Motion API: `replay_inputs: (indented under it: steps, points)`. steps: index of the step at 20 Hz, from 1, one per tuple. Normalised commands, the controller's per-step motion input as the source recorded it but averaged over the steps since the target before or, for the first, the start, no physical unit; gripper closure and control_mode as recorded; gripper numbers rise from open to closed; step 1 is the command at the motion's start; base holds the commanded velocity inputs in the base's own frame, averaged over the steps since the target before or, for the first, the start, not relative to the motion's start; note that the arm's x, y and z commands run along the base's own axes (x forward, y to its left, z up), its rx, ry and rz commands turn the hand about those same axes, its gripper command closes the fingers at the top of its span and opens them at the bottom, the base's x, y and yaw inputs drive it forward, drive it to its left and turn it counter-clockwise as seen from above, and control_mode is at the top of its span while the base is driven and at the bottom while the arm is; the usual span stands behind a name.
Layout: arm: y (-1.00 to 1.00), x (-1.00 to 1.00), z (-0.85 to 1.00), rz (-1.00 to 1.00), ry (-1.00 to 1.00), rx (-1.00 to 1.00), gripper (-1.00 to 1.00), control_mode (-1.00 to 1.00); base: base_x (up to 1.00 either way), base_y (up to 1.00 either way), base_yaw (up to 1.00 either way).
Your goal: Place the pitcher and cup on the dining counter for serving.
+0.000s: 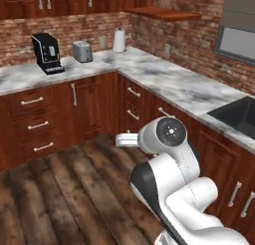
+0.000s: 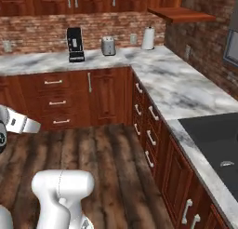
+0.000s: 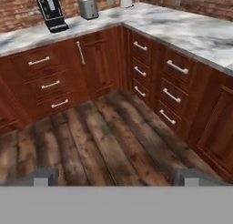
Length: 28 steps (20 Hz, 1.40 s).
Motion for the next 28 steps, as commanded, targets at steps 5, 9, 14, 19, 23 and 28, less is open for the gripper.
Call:
replay_inputs:
  steps: [5, 9, 14, 19, 23, 28]
  points:
    - [0.0, 0.0, 0.0, 0.0, 0.0, 0.0, -1.0, 1.0, 0.0, -0.12, -0.87]
    - [0.0, 0.0, 0.0, 0.0, 0.0, 0.0, -1.0, 1.0, 0.0, -0.13, -0.87]
    - [0.0, 0.0, 0.0, 0.0, 0.0, 0.0, -1.0, 1.0, 0.0, -0.31, -0.83]
    - [0.0, 0.0, 0.0, 0.0, 0.0, 0.0, -1.0, 1.0, 0.0, -0.9, -0.63]
    - [0.0, 0.0, 0.0, 0.0, 0.0, 0.0, -1.0, 1.0, 0.0, -1.0, -0.45]
    - [0.0, 0.0, 0.0, 0.0, 0.0, 0.0, -1.0, 1.0, 0.01, -1.0, -0.35]
